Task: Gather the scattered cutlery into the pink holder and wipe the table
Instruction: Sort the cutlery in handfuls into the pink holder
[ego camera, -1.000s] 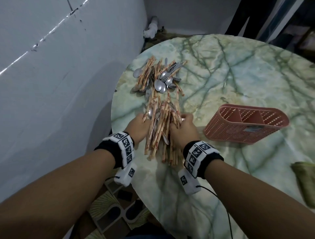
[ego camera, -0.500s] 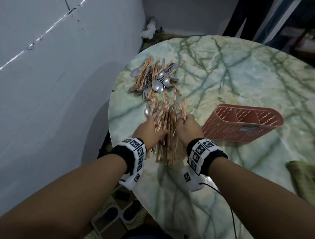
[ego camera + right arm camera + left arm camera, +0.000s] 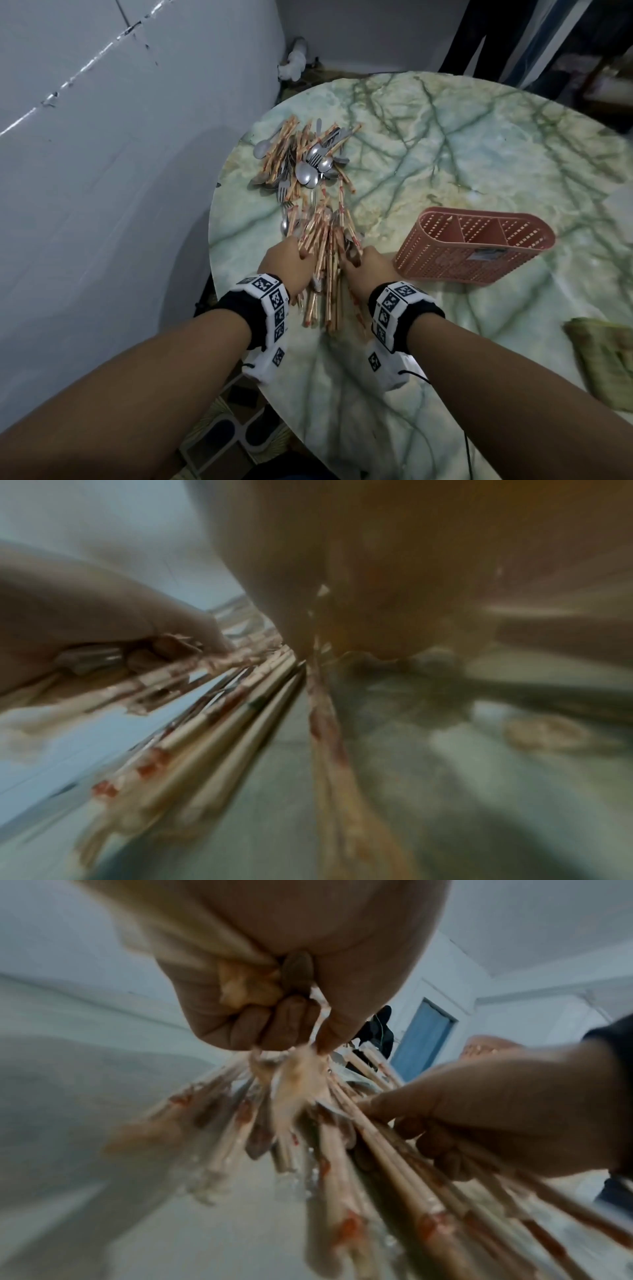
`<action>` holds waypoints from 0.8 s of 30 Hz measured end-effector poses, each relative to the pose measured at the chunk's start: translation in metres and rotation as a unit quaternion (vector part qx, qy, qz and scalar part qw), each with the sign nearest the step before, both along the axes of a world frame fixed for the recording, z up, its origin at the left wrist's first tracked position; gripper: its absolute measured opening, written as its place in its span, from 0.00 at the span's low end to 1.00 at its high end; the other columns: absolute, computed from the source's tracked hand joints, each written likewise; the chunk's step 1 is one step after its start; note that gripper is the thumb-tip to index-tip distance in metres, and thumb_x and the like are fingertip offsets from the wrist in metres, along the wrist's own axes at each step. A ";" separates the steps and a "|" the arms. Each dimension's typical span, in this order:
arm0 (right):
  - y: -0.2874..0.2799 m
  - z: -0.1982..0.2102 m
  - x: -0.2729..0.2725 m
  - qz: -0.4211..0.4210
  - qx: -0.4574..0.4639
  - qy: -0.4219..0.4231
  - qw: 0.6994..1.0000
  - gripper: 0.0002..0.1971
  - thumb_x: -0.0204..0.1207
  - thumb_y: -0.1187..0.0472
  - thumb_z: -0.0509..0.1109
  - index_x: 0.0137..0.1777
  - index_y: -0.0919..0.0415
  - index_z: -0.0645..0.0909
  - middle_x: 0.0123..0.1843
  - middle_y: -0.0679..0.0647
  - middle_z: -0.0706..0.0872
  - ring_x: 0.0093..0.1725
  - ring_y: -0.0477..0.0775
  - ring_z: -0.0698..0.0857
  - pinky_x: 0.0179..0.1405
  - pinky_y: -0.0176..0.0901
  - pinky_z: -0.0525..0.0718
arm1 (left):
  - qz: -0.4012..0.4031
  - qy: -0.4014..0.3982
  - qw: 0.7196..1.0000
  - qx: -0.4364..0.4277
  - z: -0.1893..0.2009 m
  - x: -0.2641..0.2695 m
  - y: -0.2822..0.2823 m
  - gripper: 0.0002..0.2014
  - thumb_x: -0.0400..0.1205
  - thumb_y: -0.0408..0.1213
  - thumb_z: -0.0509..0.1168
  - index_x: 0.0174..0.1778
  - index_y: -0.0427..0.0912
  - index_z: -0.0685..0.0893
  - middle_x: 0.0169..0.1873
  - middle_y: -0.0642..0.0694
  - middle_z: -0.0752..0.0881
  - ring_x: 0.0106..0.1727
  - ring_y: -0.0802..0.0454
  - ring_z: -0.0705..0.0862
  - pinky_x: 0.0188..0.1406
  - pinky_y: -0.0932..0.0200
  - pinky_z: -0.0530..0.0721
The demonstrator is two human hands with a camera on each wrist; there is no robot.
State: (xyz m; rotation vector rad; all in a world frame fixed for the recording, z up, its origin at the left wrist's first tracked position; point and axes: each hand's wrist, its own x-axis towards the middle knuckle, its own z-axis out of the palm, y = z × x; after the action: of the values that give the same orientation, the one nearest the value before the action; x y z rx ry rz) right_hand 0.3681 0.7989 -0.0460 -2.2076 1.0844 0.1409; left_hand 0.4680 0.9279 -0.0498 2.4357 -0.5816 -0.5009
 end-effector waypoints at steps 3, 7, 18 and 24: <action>-0.001 -0.005 0.000 0.028 -0.004 -0.003 1.000 0.15 0.87 0.49 0.64 0.61 0.61 0.81 0.53 0.59 0.89 0.47 0.59 0.84 0.45 0.44 0.79 | 0.026 0.013 0.999 -0.040 0.003 -0.004 0.001 0.12 0.86 0.45 0.59 0.52 0.38 0.76 0.38 0.44 0.83 0.35 0.46 0.80 0.37 0.50 0.81; -0.001 0.003 -0.001 -0.007 0.016 -0.060 0.998 0.16 0.89 0.51 0.58 0.63 0.63 0.77 0.52 0.60 0.85 0.49 0.62 0.84 0.46 0.46 0.77 | -0.004 -0.016 0.999 -0.047 0.006 -0.012 0.001 0.17 0.89 0.45 0.55 0.66 0.35 0.71 0.37 0.44 0.81 0.30 0.48 0.76 0.30 0.51 0.75; -0.003 0.010 -0.012 -0.089 0.054 -0.203 0.974 0.10 0.89 0.56 0.59 0.59 0.63 0.64 0.43 0.61 0.84 0.42 0.65 0.87 0.42 0.59 0.86 | -0.041 -0.006 0.999 -0.005 0.000 -0.036 -0.025 0.15 0.87 0.40 0.62 0.66 0.42 0.67 0.38 0.44 0.82 0.33 0.46 0.81 0.30 0.52 0.75; 0.002 0.000 -0.017 -0.088 0.063 -0.149 0.983 0.09 0.89 0.60 0.59 0.62 0.64 0.66 0.46 0.60 0.82 0.45 0.64 0.85 0.41 0.50 0.79 | -0.046 0.009 0.998 -0.044 0.009 -0.035 -0.011 0.32 0.87 0.40 0.58 0.87 0.43 0.53 0.64 0.32 0.85 0.54 0.34 0.86 0.56 0.40 0.85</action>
State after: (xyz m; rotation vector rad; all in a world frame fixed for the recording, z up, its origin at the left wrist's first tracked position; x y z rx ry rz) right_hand 0.3513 0.8012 -0.0463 -1.9334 1.0637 -0.1880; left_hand 0.4331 0.9164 -0.0410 2.3267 -0.6958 -0.5223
